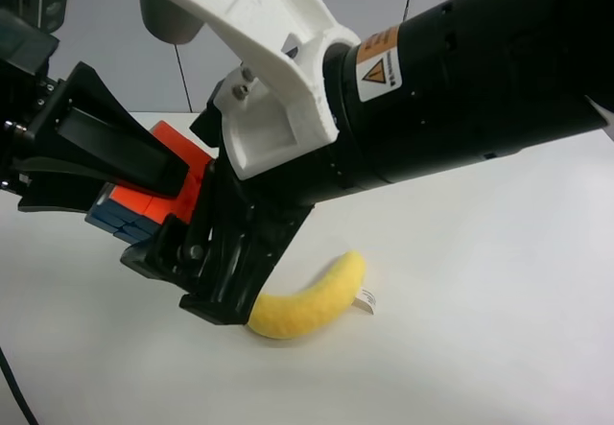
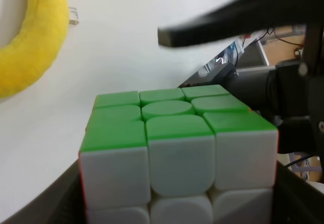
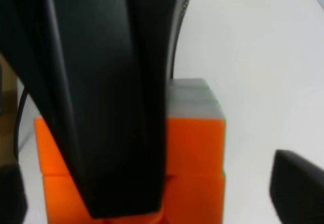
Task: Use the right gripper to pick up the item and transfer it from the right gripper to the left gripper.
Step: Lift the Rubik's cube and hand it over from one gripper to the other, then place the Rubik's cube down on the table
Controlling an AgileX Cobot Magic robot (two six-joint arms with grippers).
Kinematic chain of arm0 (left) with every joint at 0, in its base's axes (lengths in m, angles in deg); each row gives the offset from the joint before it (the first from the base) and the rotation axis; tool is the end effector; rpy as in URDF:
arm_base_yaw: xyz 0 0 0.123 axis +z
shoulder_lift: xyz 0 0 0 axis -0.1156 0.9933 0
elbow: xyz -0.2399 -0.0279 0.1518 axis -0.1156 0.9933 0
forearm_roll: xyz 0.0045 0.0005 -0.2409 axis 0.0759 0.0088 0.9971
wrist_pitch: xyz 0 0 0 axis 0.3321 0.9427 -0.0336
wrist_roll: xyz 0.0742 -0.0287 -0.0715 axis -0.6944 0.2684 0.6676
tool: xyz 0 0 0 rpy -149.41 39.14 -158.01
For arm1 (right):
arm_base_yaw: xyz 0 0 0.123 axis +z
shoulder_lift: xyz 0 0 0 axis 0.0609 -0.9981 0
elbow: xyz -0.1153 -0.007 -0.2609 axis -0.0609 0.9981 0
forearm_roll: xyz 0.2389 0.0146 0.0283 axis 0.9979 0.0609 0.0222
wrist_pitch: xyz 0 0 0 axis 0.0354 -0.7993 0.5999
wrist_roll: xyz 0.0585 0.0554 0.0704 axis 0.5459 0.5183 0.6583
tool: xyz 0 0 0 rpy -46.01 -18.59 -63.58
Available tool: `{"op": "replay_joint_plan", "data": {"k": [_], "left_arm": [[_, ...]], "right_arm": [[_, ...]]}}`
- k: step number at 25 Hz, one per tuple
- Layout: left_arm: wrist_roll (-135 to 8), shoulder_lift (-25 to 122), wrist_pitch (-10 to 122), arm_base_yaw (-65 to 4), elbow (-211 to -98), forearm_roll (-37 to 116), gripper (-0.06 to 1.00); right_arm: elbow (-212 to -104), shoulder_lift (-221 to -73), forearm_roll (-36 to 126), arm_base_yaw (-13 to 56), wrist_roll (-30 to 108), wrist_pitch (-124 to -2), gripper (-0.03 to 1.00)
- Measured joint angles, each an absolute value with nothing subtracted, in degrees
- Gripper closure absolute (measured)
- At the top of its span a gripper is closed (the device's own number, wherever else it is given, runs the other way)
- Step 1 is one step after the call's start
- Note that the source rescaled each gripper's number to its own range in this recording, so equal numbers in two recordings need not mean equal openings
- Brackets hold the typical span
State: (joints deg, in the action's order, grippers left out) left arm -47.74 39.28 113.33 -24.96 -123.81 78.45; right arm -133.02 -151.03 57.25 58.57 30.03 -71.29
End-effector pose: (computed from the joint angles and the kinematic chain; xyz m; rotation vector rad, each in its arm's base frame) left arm 0.1571 -0.1303 0.3097 0.4030 2.5508 -1.1981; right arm 0.1306 0.2703 0.3017 -1.3910 1.7182 0.6046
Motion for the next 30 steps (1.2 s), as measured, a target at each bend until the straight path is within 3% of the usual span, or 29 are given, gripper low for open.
{"op": "replay_joint_plan", "data": {"k": [5,14,30], "left_arm": [[-47.79,39.28,113.39,-24.96,-123.81,78.45,0.94],[-47.79,39.28,113.44,-24.96,-123.81,78.45,0.94],[-47.79,39.28,113.44,-24.96,-123.81,78.34,0.94]], "right_arm": [[-133.02,-150.78,57.25,58.57,30.00,-71.55,-0.03],[-133.02,-144.13,57.21,58.57,32.00,-81.53,-0.03],[-133.02,-122.53,46.44,58.57,56.36,-114.89,-0.03]]}}
